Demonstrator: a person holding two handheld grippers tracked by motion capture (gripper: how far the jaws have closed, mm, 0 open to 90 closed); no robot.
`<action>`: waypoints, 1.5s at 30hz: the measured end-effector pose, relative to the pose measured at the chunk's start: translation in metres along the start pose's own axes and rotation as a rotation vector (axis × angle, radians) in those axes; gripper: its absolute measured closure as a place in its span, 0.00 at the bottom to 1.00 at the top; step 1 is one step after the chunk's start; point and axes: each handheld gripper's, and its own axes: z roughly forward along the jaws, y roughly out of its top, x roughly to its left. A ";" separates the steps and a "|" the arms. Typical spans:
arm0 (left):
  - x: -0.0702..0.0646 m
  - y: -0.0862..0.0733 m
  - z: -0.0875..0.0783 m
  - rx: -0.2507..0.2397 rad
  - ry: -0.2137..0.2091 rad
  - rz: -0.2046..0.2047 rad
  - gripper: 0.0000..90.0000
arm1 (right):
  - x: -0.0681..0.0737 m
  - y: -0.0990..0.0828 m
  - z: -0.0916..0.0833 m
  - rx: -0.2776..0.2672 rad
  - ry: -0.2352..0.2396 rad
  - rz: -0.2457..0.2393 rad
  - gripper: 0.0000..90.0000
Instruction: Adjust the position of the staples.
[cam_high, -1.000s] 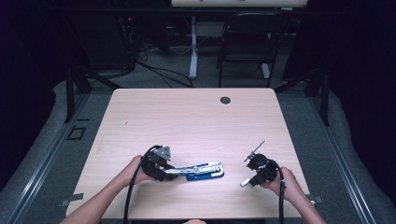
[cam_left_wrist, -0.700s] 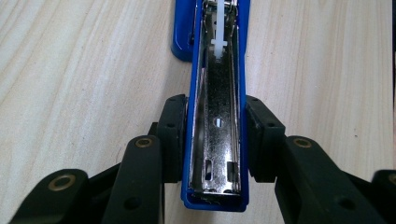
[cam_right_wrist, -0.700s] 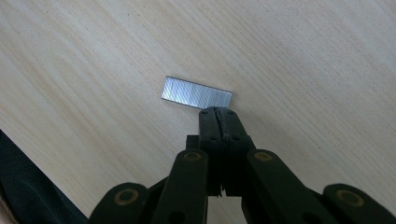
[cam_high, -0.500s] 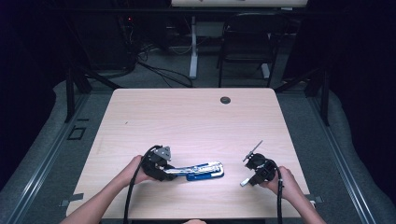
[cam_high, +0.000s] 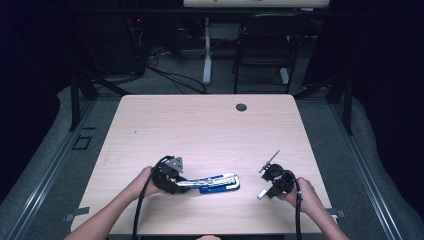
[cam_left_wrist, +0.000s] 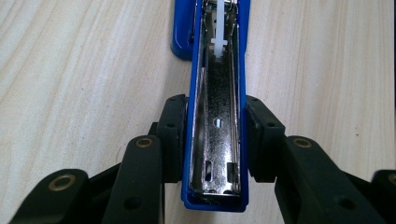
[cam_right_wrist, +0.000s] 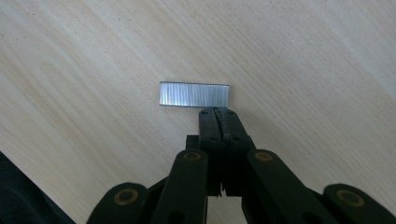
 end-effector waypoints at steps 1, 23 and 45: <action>0.000 0.000 0.000 0.000 0.000 0.000 0.71 | 0.000 0.002 -0.002 0.022 -0.011 -0.018 1.00; 0.000 0.000 0.001 0.003 0.001 0.000 0.71 | 0.001 0.013 0.004 0.007 -0.100 -0.053 0.97; 0.000 0.000 0.003 0.014 0.001 0.002 0.71 | 0.009 0.027 0.001 -0.088 -0.060 0.010 0.73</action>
